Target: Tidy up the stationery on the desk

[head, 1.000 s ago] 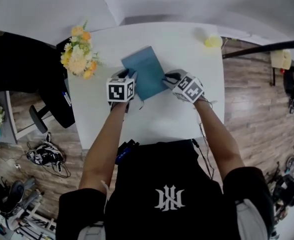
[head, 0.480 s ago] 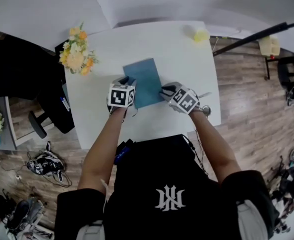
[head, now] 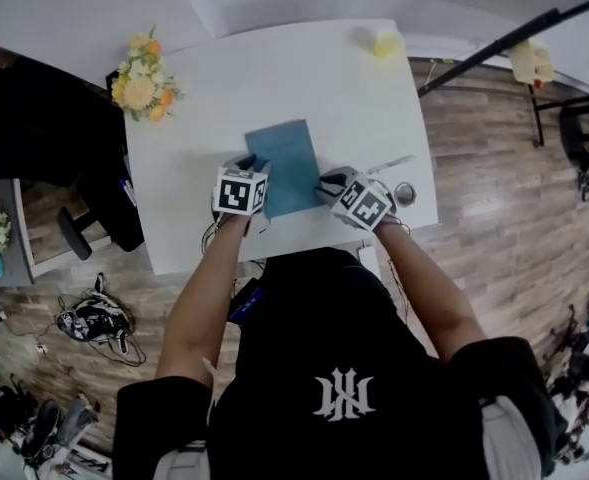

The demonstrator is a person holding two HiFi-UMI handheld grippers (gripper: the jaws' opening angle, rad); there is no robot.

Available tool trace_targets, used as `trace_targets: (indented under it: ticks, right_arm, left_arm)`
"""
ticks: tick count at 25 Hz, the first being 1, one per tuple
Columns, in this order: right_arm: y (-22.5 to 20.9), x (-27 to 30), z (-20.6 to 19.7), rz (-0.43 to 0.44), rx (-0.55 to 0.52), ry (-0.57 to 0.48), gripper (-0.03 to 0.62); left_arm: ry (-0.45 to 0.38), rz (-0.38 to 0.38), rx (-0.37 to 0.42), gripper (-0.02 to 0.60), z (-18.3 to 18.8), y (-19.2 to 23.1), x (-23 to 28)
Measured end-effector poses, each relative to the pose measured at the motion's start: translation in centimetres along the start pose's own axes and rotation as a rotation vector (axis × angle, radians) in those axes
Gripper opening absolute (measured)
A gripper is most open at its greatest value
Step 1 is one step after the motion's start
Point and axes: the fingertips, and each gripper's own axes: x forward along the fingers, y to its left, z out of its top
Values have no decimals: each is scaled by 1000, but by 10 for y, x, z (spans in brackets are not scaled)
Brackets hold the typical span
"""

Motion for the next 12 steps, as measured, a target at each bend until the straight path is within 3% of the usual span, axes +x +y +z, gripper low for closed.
trace_targets:
  ticks: [5, 12]
  right_arm:
    - [24, -6, -18, 11, -35, 22, 107]
    - [53, -15, -40, 40, -69, 49, 107]
  left_arm:
    - [9, -16, 60, 137, -21, -19, -8]
    - [50, -54, 87, 137, -47, -43, -15]
